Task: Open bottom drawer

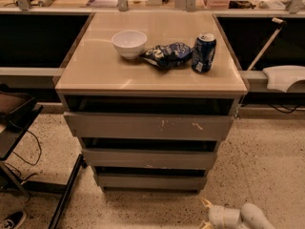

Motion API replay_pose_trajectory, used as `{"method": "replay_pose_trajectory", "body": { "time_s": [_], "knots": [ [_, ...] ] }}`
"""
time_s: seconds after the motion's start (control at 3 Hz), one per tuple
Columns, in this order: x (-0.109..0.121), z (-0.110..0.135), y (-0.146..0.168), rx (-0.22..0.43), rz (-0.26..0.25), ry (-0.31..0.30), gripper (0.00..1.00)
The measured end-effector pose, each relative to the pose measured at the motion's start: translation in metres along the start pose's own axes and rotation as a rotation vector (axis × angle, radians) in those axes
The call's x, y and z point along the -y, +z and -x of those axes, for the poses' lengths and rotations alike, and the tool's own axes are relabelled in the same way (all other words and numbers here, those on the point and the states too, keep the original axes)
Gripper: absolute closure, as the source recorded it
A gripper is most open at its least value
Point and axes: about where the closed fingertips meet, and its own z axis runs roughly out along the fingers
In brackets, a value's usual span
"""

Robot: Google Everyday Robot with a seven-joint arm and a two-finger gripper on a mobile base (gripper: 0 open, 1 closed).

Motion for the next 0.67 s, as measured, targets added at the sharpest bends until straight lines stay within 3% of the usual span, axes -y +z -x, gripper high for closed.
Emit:
{"method": "replay_pose_trajectory", "body": {
  "time_s": [0.33,0.67],
  "knots": [
    [0.003,0.007,0.002,-0.042,-0.043,-0.033,0.00],
    [0.020,0.063,-0.035,-0.105,-0.190,-0.286,0.00]
  ]
}}
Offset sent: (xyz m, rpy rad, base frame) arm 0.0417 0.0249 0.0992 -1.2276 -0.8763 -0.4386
